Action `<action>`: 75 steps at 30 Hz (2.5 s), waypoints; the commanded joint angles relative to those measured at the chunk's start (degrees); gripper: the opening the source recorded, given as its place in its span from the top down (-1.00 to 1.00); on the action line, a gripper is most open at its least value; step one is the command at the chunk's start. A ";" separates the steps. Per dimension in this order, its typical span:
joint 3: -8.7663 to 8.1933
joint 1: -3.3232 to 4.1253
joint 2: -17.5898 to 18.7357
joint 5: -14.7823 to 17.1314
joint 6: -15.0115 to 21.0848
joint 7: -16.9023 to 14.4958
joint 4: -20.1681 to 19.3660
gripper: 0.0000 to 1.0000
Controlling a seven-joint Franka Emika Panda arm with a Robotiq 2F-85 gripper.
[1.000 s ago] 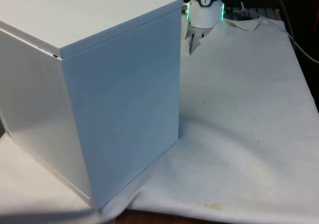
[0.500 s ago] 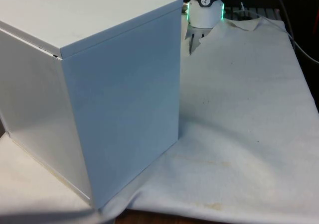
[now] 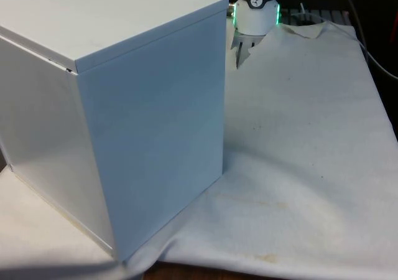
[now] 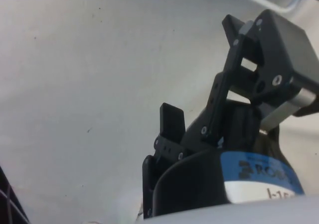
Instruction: Open the drawer, then close it.
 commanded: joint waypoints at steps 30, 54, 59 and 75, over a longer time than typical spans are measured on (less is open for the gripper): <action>0.17 0.00 0.06 -8.14 10.71 0.92 -4.24 -1.00; -0.40 -0.23 1.95 -13.41 18.22 2.06 -6.07 -1.00; -0.29 -0.11 1.78 -13.18 18.11 1.72 -6.47 -1.00; -0.97 -0.34 1.66 -21.37 23.72 6.65 -9.51 -1.00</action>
